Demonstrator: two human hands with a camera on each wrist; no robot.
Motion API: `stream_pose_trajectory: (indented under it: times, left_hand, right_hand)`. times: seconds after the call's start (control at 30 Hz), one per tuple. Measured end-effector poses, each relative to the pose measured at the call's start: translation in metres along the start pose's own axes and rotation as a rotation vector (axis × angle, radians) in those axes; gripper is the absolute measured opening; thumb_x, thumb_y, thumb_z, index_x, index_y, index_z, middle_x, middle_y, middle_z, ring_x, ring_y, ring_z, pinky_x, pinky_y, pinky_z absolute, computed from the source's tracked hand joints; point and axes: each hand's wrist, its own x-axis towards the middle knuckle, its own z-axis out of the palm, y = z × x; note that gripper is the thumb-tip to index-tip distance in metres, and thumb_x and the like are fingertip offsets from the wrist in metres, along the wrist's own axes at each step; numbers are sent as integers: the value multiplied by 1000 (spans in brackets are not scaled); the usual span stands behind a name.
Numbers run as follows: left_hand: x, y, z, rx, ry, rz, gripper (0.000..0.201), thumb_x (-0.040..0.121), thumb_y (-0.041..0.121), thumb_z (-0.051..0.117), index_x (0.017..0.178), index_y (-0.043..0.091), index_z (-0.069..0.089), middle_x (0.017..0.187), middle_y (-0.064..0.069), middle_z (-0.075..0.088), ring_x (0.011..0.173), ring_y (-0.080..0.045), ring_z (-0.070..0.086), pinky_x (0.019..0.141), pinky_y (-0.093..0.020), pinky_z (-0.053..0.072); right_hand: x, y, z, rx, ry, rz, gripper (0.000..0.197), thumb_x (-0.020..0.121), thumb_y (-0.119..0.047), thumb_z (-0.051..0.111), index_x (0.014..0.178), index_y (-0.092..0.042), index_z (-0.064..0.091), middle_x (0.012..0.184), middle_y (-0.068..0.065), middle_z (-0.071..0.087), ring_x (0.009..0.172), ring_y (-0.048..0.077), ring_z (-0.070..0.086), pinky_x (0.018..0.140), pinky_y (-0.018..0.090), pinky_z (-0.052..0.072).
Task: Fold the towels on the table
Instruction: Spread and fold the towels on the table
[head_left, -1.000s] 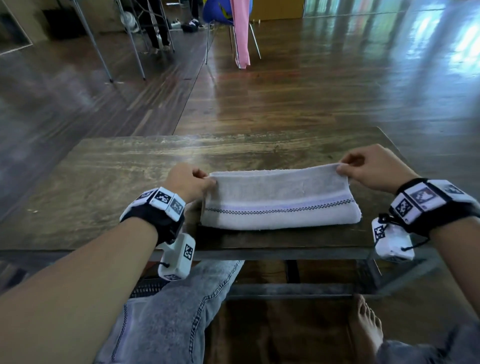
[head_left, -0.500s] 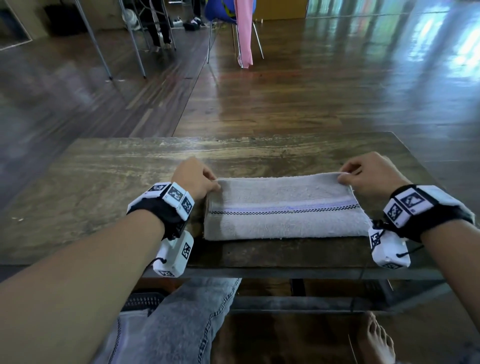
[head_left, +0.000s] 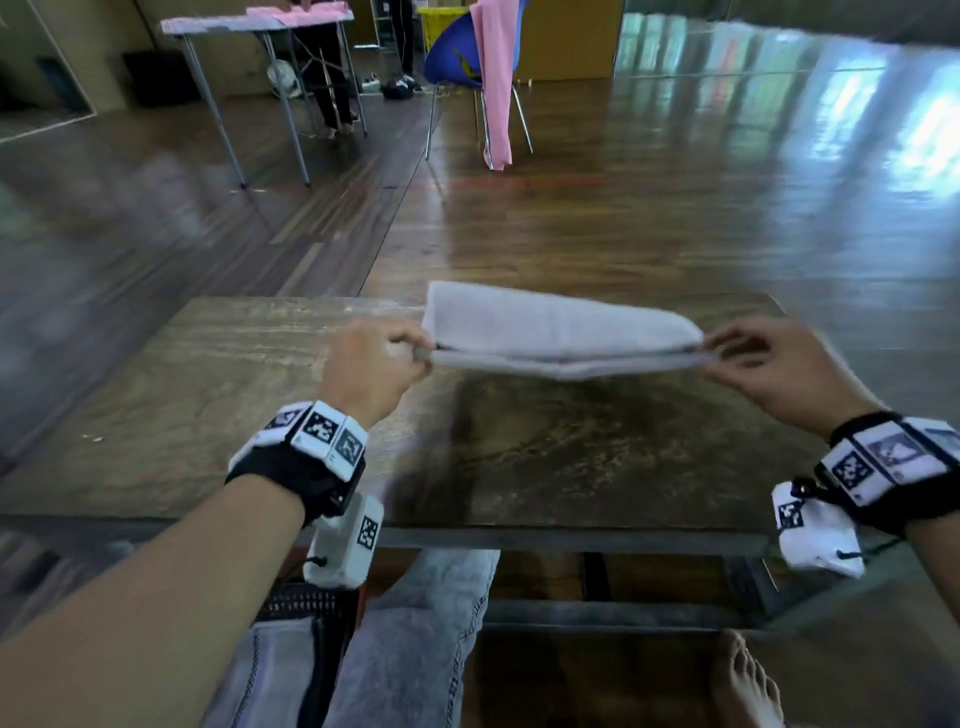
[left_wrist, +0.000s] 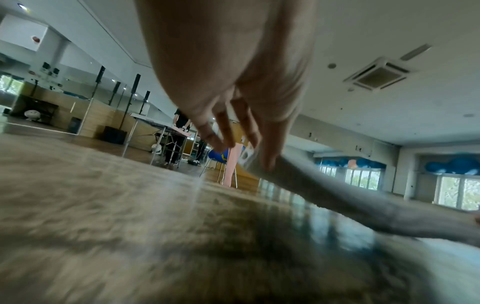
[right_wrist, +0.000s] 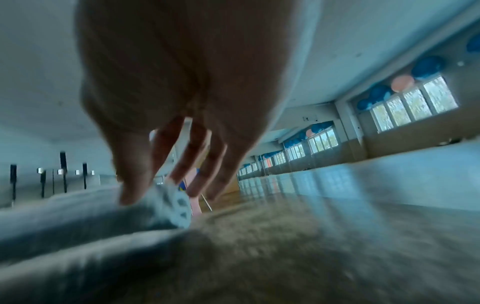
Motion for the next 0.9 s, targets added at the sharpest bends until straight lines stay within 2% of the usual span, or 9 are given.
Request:
stream_pose_trajectory:
  times: [0.07,0.13,0.23,0.3,0.37,0.53,0.7,0.83,0.9]
  left_hand:
    - [-9,-15,12,86,-216,-140,21,71,18,84,90,22,78,98,1,74,79,-10,63,66,-13,45]
    - [-15,-29,27,68,-310,-242,29,69,25,87,95,19,74,94,-2,70,82,-17,63,69,-23,45]
    - [-18,-38,48,65,-216,-322,25,79,33,79,92,14,68,88,-2,65,80,-18,59,66,-28,40]
    - [-17,-38,58,125,-167,-341,30,81,37,75,69,13,60,66,-4,58,60,-20,52,51,-28,33]
    - [-15,-36,65,184,-165,-347,45,80,37,72,55,12,46,51,-4,43,45,-20,38,44,-28,25]
    - [-8,-30,66,208,-168,-424,46,79,30,73,53,8,42,50,-4,44,45,-19,41,42,-25,24]
    - [-6,-27,60,170,-162,-452,49,79,23,71,49,13,34,46,0,36,40,-17,32,42,-24,24]
    - [-7,-28,54,139,-160,-496,44,81,19,72,52,13,40,51,-2,41,46,-18,36,44,-25,25]
    - [-7,-28,50,100,-154,-513,30,79,18,74,58,9,54,57,-6,49,52,-20,42,46,-25,29]
  right_hand:
    - [-13,10,7,-141,-262,106,29,78,-16,86,104,-17,73,101,3,73,92,20,68,88,36,54]
    - [-21,18,15,-202,-346,189,33,79,-24,85,107,-14,71,102,2,70,96,20,65,91,35,49]
    - [-24,24,26,-241,-265,271,19,88,-35,75,92,-16,72,89,0,70,87,20,65,77,30,46]
    - [-25,27,34,-283,-239,315,31,93,-41,66,74,-18,70,74,0,69,76,18,64,61,27,40]
    - [-24,29,43,-290,-201,357,44,96,-44,61,67,-11,70,66,7,68,68,16,61,55,27,37]
    - [-20,28,50,-227,-121,397,26,94,-34,64,71,-22,65,84,3,67,87,27,60,77,32,43]
    - [-19,18,51,-170,-77,417,32,94,-37,60,75,-12,69,80,6,68,77,21,59,65,33,41]
    - [-22,13,58,-173,-90,410,24,93,-27,66,71,-16,68,86,7,70,87,26,62,76,32,45]
    - [-20,11,59,-166,-59,410,21,92,-21,66,72,-13,67,85,6,69,92,27,61,76,31,43]
